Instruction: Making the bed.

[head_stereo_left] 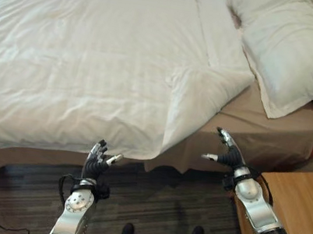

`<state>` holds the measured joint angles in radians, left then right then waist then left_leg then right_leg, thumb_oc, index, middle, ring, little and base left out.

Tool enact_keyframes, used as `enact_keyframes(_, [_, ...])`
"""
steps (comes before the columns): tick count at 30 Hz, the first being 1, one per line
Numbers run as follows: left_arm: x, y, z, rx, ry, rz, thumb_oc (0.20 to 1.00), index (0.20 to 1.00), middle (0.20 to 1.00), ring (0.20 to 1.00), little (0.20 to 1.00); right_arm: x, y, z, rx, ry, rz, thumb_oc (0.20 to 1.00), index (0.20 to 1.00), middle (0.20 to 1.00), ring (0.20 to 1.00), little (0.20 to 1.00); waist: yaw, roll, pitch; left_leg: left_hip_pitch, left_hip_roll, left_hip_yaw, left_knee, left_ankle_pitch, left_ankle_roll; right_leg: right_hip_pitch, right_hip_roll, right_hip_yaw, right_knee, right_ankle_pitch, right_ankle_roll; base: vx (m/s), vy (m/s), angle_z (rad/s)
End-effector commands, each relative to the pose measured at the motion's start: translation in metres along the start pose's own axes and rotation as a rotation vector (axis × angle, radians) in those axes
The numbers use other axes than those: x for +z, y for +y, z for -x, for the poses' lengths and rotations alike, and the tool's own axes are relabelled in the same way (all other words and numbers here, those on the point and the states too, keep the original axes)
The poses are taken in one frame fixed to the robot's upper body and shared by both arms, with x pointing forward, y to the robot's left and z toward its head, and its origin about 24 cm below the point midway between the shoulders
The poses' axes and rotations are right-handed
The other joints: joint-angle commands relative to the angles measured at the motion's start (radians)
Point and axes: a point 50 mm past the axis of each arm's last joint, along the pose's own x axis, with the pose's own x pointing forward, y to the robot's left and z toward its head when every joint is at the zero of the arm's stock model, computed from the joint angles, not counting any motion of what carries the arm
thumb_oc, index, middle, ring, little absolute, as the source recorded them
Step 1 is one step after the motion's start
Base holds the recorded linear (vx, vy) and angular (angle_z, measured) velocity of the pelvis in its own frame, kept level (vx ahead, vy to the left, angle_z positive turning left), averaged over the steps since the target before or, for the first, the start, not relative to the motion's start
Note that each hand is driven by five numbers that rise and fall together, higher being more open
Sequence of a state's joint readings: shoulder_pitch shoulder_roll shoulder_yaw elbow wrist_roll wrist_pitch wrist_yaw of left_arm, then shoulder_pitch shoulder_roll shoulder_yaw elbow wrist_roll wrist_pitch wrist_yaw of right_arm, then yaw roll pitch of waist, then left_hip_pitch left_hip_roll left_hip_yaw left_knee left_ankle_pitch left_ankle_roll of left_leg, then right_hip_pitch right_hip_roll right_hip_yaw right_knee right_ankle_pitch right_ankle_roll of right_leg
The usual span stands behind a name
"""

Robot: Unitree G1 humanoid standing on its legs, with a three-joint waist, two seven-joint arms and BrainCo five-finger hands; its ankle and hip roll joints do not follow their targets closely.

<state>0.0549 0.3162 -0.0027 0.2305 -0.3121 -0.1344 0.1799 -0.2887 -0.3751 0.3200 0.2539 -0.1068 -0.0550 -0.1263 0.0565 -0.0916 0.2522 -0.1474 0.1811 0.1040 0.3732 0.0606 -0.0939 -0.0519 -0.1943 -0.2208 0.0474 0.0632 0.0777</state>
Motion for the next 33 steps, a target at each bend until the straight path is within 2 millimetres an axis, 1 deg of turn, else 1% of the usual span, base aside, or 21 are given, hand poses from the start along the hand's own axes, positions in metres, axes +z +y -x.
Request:
enact_keyframes(1, [0.039,-0.002,-0.008,-0.027,-0.192,0.030,1.000,1.000,1.000,1.000,1.000,0.033,-0.009,-0.010,-0.055,-0.157,-0.034,1.000,1.000,1.000,1.000,1.000,0.015,-0.057,0.016,-0.058,0.051,0.040,0.269,-0.091,-0.063,0.152,0.001,-0.059,-0.135,-0.088,-0.026,0.31,-0.074,-0.06])
enact_keyframes(3, [0.036,-0.004,-0.006,-0.045,-0.177,0.013,1.000,1.000,1.000,1.000,1.000,0.028,-0.009,-0.008,-0.053,-0.138,-0.032,1.000,1.000,1.000,1.000,1.000,0.025,-0.053,0.005,-0.068,0.029,0.094,0.111,-0.150,-0.023,0.170,0.008,-0.068,-0.135,-0.115,-0.011,0.35,0.053,0.16])
enact_keyframes(4, [0.034,-0.004,-0.005,-0.051,-0.172,-0.002,1.000,1.000,1.000,1.000,1.000,0.027,-0.009,-0.007,-0.051,-0.135,-0.029,1.000,1.000,1.000,1.000,1.000,0.026,-0.040,-0.003,-0.059,0.018,0.125,-0.002,-0.133,-0.014,0.179,0.020,-0.068,-0.135,-0.126,0.001,0.50,0.230,0.26])
enact_keyframes(5, [0.033,-0.001,-0.003,-0.050,-0.165,-0.014,1.000,1.000,1.000,1.000,1.000,0.025,-0.009,-0.008,-0.049,-0.130,-0.030,1.000,1.000,1.000,1.000,1.000,0.034,-0.003,-0.019,-0.081,0.022,0.180,-0.217,-0.033,-0.016,0.199,0.055,-0.072,-0.135,-0.157,0.014,0.50,0.249,0.28])
enact_keyframes(6, [0.032,-0.001,-0.003,-0.046,-0.161,-0.015,1.000,1.000,1.000,1.000,1.000,0.027,-0.007,-0.009,-0.045,-0.135,-0.027,1.000,1.000,1.000,1.000,1.000,0.048,0.000,-0.020,-0.074,0.016,0.197,-0.297,0.006,-0.018,0.219,0.059,-0.075,-0.135,-0.172,0.018,0.39,0.196,0.26])
enact_keyframes(8, [0.032,-0.001,-0.004,-0.044,-0.161,-0.016,1.000,1.000,1.000,1.000,1.000,0.028,-0.006,-0.011,-0.036,-0.142,-0.016,1.000,1.000,1.000,1.000,1.000,0.056,-0.004,-0.018,-0.070,0.018,0.217,-0.326,0.033,-0.023,0.242,0.063,-0.088,-0.135,-0.189,0.018,0.25,0.082,-0.07])
enact_keyframes(10, [0.030,0.001,-0.004,-0.044,-0.148,-0.032,1.000,1.000,1.000,1.000,1.000,0.036,-0.002,-0.015,-0.011,-0.170,0.013,1.000,1.000,1.000,1.000,1.000,0.063,-0.009,-0.028,-0.032,0.007,0.227,-0.376,0.058,-0.003,0.267,0.076,-0.090,-0.131,-0.184,0.018,0.31,0.153,-0.37])
enact_keyframes(12, [0.030,0.002,-0.005,-0.054,-0.140,-0.052,1.000,1.000,1.000,1.000,1.000,0.043,0.005,-0.016,0.010,-0.195,0.016,1.000,1.000,1.000,1.000,1.000,0.083,-0.038,-0.034,0.021,-0.018,0.207,-0.418,0.053,0.021,0.254,0.068,-0.089,-0.007,-0.189,0.030,0.24,0.127,-0.44])
enact_keyframes(13, [0.028,0.010,-0.004,-0.054,-0.127,-0.074,1.000,1.000,1.000,1.000,1.000,0.045,0.008,-0.016,0.019,-0.206,0.013,1.000,1.000,1.000,1.000,1.000,0.086,-0.041,-0.031,0.064,-0.017,0.217,-0.430,0.037,0.032,0.228,0.053,-0.106,0.073,-0.180,0.056,0.19,0.138,-0.44])
enact_keyframes(14, [0.028,0.014,-0.004,-0.043,-0.121,-0.090,1.000,1.000,1.000,1.000,1.000,0.050,0.008,-0.018,0.024,-0.224,0.019,1.000,1.000,1.000,1.000,1.000,0.079,-0.041,-0.022,0.100,-0.019,0.218,-0.437,0.021,0.046,0.179,0.026,-0.113,0.188,-0.145,0.084,0.12,0.112,-0.50])
enact_keyframes(15, [0.029,0.014,-0.005,-0.043,-0.122,-0.089,1.000,1.000,1.000,1.000,1.000,0.051,0.008,-0.018,0.023,-0.224,0.020,1.000,1.000,1.000,1.000,1.000,0.083,-0.040,-0.025,0.095,-0.017,0.222,-0.438,0.024,0.047,0.170,0.026,-0.109,0.191,-0.143,0.083,0.09,0.114,-0.33])
enact_keyframes(16, [0.032,0.017,-0.007,-0.041,-0.132,-0.104,1.000,1.000,1.000,1.000,1.000,0.056,0.010,-0.020,0.026,-0.242,0.014,1.000,1.000,1.000,1.000,1.000,0.068,-0.042,-0.010,0.119,-0.016,0.210,-0.443,0.019,0.057,0.111,0.008,-0.095,0.311,-0.094,0.112,0.16,0.105,-0.24])
enact_keyframes(17, [0.035,0.018,-0.009,-0.041,-0.141,-0.121,1.000,1.000,1.000,1.000,1.000,0.063,0.011,-0.020,0.021,-0.268,-0.005,1.000,1.000,1.000,1.000,1.000,0.048,-0.032,0.002,0.145,-0.009,0.190,-0.457,0.008,0.068,0.026,0.013,-0.046,0.436,-0.056,0.122,0.16,0.101,-0.07])
enact_keyframes(19, [0.038,0.018,-0.011,-0.052,-0.151,-0.127,1.000,1.000,1.000,1.000,1.000,0.066,0.007,-0.020,0.001,-0.282,-0.005,1.000,1.000,1.000,1.000,1.000,0.041,-0.033,-0.002,0.154,-0.010,0.178,-0.460,-0.008,0.067,-0.007,0.009,-0.023,0.449,-0.063,0.120,0.21,-0.018,0.19])
enact_keyframes(21, [0.043,0.012,-0.015,-0.086,-0.167,-0.120,1.000,1.000,1.000,1.000,1.000,0.076,-0.001,-0.023,-0.043,-0.323,-0.027,1.000,1.000,1.000,1.000,1.000,0.034,-0.046,-0.009,0.158,-0.010,0.150,-0.460,-0.030,0.053,0.002,-0.066,-0.026,0.296,-0.066,0.102,0.36,-0.218,0.64])
enact_keyframes(22, [0.044,0.007,-0.015,-0.111,-0.169,-0.115,1.000,1.000,1.000,1.000,1.000,0.085,-0.006,-0.022,-0.052,-0.363,-0.023,1.000,1.000,1.000,1.000,1.000,0.007,-0.063,-0.016,0.165,-0.036,0.101,-0.460,-0.058,0.043,0.033,-0.059,0.029,0.092,-0.095,0.079,0.29,-0.181,0.59])
enact_keyframes(23, [0.044,0.007,-0.015,-0.111,-0.170,-0.115,1.000,1.000,1.000,1.000,1.000,0.085,-0.006,-0.022,-0.052,-0.363,-0.023,1.000,1.000,1.000,1.000,1.000,0.006,-0.062,-0.018,0.162,-0.035,0.099,-0.460,-0.056,0.042,0.035,-0.057,0.027,0.084,-0.088,0.078,0.33,-0.120,0.77])
enact_keyframes(25, [0.045,0.002,-0.016,-0.127,-0.170,-0.105,1.000,1.000,1.000,1.000,1.000,0.086,-0.011,-0.021,-0.072,-0.367,-0.015,1.000,1.000,1.000,1.000,1.000,-0.018,-0.075,-0.026,0.175,-0.071,0.041,-0.460,-0.087,0.049,0.027,-0.017,0.149,-0.039,-0.079,0.075,0.31,-0.019,1.25])
enact_keyframes(27, [0.043,-0.001,-0.015,-0.157,-0.158,-0.115,1.000,1.000,1.000,1.000,1.000,0.087,-0.012,-0.020,-0.071,-0.373,-0.022,1.000,1.000,1.000,1.000,1.000,-0.033,-0.087,-0.039,0.173,-0.108,-0.002,-0.460,-0.097,0.051,0.031,0.002,0.219,-0.097,-0.052,0.082,0.26,0.011,1.44])
enact_keyframes(29, [0.044,-0.003,-0.015,-0.161,-0.171,-0.127,1.000,1.000,1.000,1.000,1.000,0.093,-0.013,-0.021,-0.078,-0.394,-0.021,1.000,1.000,1.000,1.000,1.000,-0.045,-0.084,-0.049,0.177,-0.114,-0.022,-0.460,-0.104,0.050,0.036,0.003,0.218,-0.110,-0.016,0.094,0.20,-0.061,1.39])
enact_keyframes(33, [0.048,-0.005,-0.016,-0.161,-0.193,-0.110,1.000,1.000,1.000,1.000,1.000,0.098,-0.015,-0.024,-0.080,-0.411,-0.022,1.000,1.000,1.000,1.000,1.000,-0.058,-0.081,-0.062,0.182,-0.125,-0.034,-0.460,-0.113,0.056,0.047,0.020,0.237,-0.134,-0.013,0.085,0.14,-0.013,0.17])
